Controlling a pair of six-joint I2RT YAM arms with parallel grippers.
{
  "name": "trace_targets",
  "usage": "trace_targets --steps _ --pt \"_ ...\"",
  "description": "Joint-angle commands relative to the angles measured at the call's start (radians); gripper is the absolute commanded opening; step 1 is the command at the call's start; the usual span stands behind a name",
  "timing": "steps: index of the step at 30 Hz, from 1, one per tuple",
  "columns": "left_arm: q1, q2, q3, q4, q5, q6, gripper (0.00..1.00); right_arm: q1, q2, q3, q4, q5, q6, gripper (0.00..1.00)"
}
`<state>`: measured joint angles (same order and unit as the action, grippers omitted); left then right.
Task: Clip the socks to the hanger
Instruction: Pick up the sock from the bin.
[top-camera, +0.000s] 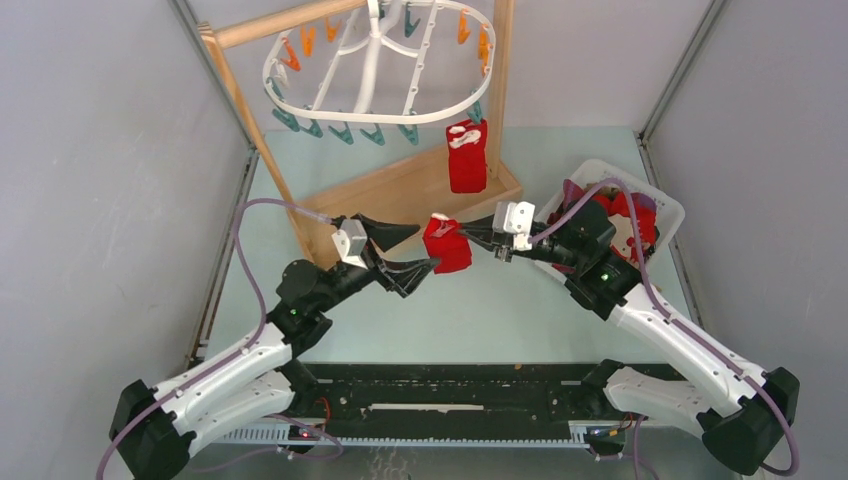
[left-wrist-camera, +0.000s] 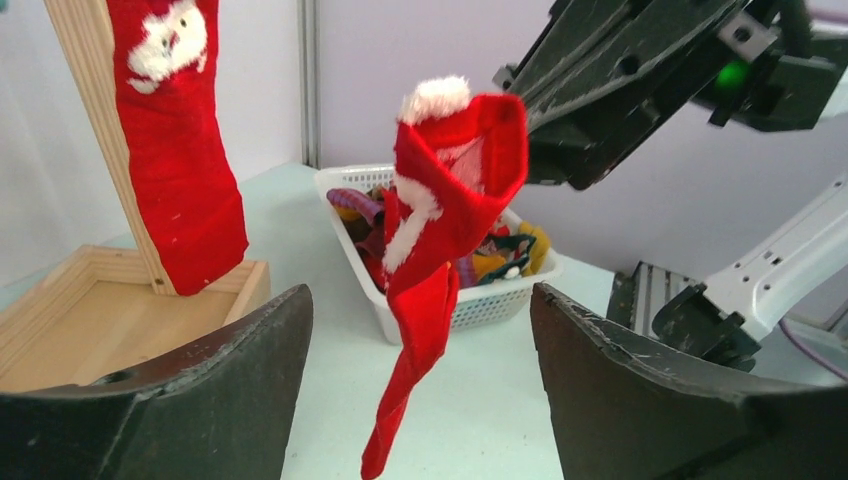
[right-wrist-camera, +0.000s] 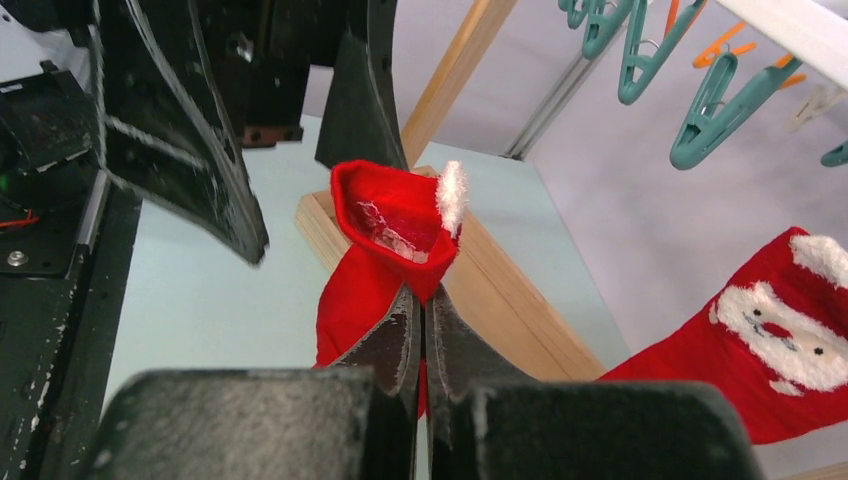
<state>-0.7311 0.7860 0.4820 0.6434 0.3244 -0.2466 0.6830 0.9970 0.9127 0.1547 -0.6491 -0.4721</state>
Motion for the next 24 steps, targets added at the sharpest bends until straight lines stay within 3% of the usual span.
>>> trace_targets --steps 1,7,19,24 --pt "-0.024 0.034 0.011 0.033 -0.034 0.080 0.82 0.013 0.003 0.046 0.033 -0.014 0.025 0.01" --pt "-0.034 0.064 0.041 0.063 -0.032 0.050 0.67 0.019 0.007 0.046 0.024 -0.012 0.032 0.01" --pt "-0.059 0.065 0.046 0.111 -0.062 0.017 0.59 0.026 0.012 0.045 0.014 -0.012 0.029 0.01" --pt "-0.060 0.065 0.046 0.140 -0.064 0.003 0.50 0.026 0.012 0.046 0.009 -0.011 0.025 0.01"
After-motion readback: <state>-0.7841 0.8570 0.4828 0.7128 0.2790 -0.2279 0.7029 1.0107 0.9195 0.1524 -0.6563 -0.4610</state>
